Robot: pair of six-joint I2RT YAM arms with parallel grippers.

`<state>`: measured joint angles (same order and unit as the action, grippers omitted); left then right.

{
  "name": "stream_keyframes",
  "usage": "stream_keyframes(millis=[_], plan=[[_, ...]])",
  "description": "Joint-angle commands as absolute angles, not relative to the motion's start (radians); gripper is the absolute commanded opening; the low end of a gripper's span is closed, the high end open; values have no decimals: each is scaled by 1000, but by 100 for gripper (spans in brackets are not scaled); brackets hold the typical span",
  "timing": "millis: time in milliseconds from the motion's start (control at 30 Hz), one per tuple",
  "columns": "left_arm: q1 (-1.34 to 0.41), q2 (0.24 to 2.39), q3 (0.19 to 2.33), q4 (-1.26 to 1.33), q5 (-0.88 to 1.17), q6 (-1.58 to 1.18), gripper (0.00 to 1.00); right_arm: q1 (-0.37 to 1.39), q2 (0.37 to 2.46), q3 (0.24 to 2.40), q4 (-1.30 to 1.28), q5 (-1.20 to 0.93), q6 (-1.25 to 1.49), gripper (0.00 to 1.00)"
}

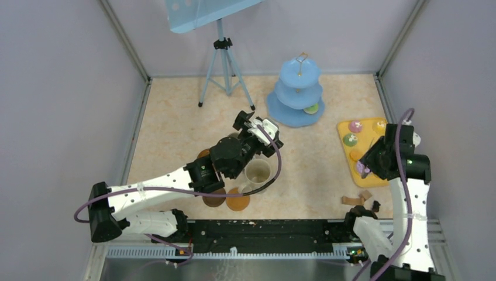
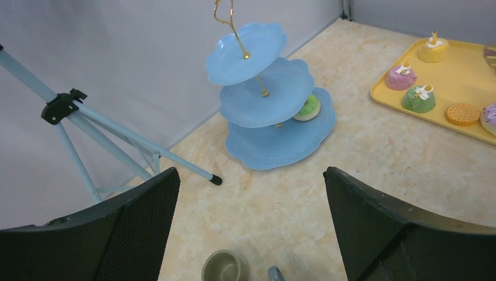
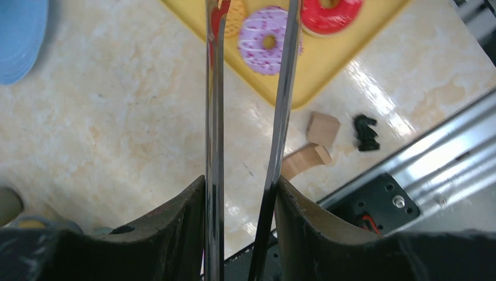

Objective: Serve the afternoon tea

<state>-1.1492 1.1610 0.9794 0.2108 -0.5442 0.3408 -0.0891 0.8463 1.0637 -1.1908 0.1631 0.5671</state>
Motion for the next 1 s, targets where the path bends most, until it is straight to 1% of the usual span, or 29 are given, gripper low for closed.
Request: stream_keyframes(millis=[0, 100, 500, 967], plan=[[-1194, 1141, 969, 298, -578, 394, 99, -258, 784, 1013, -1226, 100, 575, 43], [-1215, 1140, 958, 314, -587, 411, 99, -303, 772, 999, -1223, 55, 580, 43], [-1220, 1138, 945, 335, -597, 430, 99, -305, 730, 942, -1274, -80, 615, 46], [-1222, 1142, 946, 338, -598, 439, 99, -305, 702, 886, -1254, -89, 655, 49]])
